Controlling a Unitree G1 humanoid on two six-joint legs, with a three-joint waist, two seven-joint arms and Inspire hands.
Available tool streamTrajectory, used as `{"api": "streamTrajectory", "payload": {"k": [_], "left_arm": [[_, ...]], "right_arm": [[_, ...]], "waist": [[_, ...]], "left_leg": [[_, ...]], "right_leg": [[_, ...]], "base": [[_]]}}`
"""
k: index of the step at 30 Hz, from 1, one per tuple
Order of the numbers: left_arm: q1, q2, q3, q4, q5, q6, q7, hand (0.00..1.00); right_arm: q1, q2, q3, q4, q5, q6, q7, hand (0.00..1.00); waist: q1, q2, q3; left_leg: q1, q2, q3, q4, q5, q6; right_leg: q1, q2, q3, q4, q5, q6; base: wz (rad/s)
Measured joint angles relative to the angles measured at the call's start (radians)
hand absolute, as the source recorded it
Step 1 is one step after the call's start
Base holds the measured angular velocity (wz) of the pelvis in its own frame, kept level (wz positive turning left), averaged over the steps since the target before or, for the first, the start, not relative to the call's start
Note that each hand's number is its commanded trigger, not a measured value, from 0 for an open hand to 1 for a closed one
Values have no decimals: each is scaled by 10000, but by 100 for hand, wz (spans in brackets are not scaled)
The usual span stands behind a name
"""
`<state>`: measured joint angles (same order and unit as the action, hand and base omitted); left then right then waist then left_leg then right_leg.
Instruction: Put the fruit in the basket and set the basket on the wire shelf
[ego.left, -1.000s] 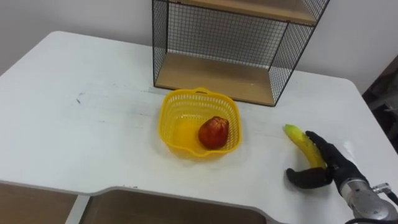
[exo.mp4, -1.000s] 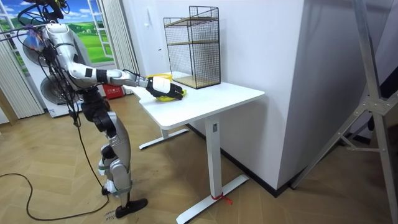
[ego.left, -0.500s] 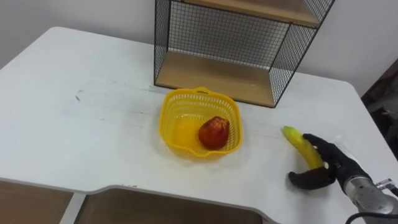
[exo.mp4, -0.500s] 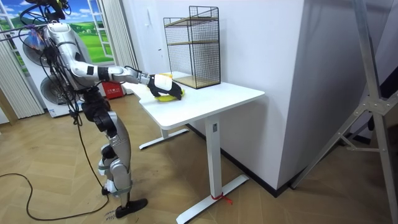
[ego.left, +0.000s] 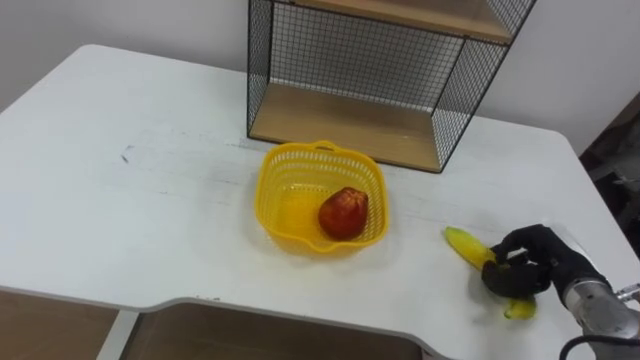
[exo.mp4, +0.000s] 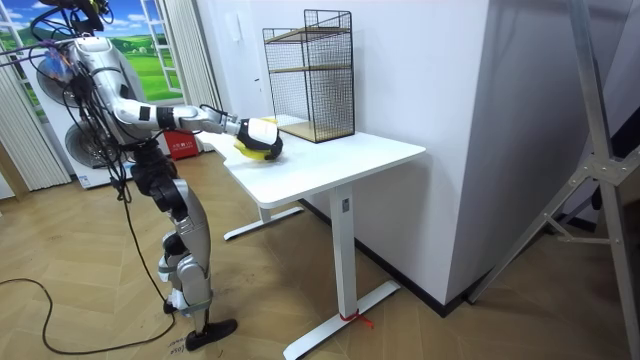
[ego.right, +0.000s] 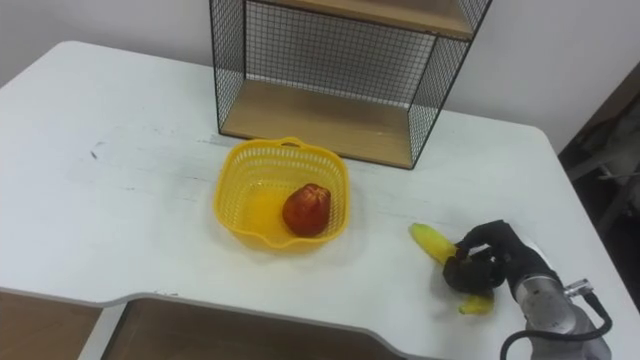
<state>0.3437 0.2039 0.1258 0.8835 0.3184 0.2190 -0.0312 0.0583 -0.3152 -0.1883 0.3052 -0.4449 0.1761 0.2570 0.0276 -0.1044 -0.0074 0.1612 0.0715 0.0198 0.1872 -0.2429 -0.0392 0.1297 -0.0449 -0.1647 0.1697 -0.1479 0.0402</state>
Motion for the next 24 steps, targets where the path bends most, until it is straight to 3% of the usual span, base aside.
{"api": "streamTrajectory", "payload": {"k": [18, 24], "left_arm": [[-280, 44, -176, 266, -22, -132, 22, 0], [-325, 7, -207, 396, -16, -181, 53, 0]], "right_arm": [[1, 1, 100, -274, 18, 82, 77, 100], [13, 126, 117, -1613, 421, 199, 95, 100]], "waist": [[-6, -3, 17], [5, 113, 69]], "left_leg": [[-29, -3, 30, -36, -1, 0], [-114, 3, 117, -53, 4, 3]], "right_leg": [[-72, 3, 42, -2, 0, 0], [-257, 17, 126, 35, 2, -2]], "base": [[0], [-4]]}}
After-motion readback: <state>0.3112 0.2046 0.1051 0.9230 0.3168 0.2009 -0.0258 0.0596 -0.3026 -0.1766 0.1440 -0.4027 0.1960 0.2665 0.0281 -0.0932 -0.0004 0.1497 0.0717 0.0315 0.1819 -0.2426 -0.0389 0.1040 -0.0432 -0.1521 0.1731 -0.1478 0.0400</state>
